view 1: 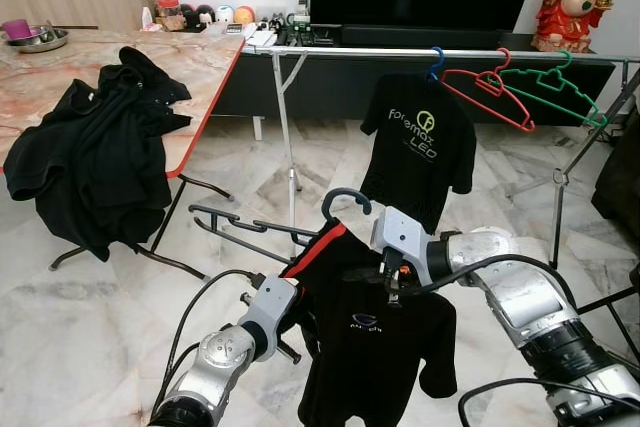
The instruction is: Hang hanger
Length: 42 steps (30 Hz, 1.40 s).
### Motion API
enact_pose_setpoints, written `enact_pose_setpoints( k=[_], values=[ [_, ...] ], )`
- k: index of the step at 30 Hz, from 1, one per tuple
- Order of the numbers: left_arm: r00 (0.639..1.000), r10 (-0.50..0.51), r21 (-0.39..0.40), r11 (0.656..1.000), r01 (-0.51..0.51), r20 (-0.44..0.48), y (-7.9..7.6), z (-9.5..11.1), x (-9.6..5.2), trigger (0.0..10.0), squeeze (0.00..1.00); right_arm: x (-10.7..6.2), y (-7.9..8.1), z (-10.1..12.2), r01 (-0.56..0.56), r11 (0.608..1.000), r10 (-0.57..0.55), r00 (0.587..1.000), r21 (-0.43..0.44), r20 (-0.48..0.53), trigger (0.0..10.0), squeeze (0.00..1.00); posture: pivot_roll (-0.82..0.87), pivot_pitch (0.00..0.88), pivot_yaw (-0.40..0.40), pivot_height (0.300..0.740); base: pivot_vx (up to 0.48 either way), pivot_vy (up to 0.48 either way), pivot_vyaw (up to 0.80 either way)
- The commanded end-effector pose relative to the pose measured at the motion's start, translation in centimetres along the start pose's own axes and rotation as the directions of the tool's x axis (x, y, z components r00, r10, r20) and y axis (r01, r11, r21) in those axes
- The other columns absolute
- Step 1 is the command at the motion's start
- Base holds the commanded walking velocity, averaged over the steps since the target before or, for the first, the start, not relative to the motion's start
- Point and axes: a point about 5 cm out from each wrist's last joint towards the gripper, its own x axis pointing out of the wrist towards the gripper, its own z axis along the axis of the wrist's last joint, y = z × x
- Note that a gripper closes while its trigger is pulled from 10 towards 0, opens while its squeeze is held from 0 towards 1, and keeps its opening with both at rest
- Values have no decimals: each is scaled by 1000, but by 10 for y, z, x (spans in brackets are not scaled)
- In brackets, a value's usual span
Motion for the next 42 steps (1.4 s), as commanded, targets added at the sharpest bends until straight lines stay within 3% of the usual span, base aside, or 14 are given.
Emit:
enact_pose_setpoints(
  k=[1, 12, 13, 19, 21, 24, 28, 33, 42],
  values=[
    [1000, 11, 15, 1000, -11, -2, 3, 0, -1, 0, 0, -3, -1, -1, 14, 1000, -14, 1000, -9, 0, 0, 0, 17, 52, -44, 740, 0, 0, 0],
    [996, 57, 28, 998, -55, -74, 18, -19, -15, 0, 0, -39, 10, -58, 43, 998, -35, 982, 40, -185, 0, 0, 17, 60, -46, 740, 0, 0, 0],
    [994, 47, 32, 998, -45, -96, 19, -25, -19, 0, 0, -49, 13, -67, 53, 997, -40, 979, 59, -202, 0, 0, 16, 62, -45, 740, 0, 0, 0],
    [989, 33, 60, 998, -24, -147, 20, -36, -25, 0, 0, -70, 22, -77, 31, 996, -16, 986, 88, -167, 0, 0, 1, 69, -36, 740, 0, 0, 0],
    [989, 27, 58, 998, -19, -147, 19, -36, -25, 0, 0, -78, 37, -81, -71, 991, 86, 987, 112, -138, 0, 0, 3, 74, -33, 740, 0, 0, 0],
    [989, 21, 60, 998, -13, -148, 19, -37, -26, 0, 0, -82, 45, -87, -113, 986, 133, 976, 125, -170, 0, 0, 2, 76, -31, 740, 0, 0, 0],
    [987, 5, 67, 998, 6, -162, 16, -39, -26, 0, 0, -86, 45, -96, -86, 989, 112, 968, 123, -226, 0, 0, 0, 84, -23, 740, 0, 0, 0],
    [986, -23, 72, 997, 35, -167, 12, -40, -26, 0, 0, -97, 51, -119, -144, 986, 165, 880, 79, -445, 0, 0, 1, 94, -15, 740, 0, 0, 0],
    [985, -28, 75, 996, 41, -168, 13, -41, -28, 0, 0, -98, 48, -129, -84, 996, 88, 850, 30, -520, 0, 0, 5, 102, -11, 740, 0, 0, 0]
  ],
)
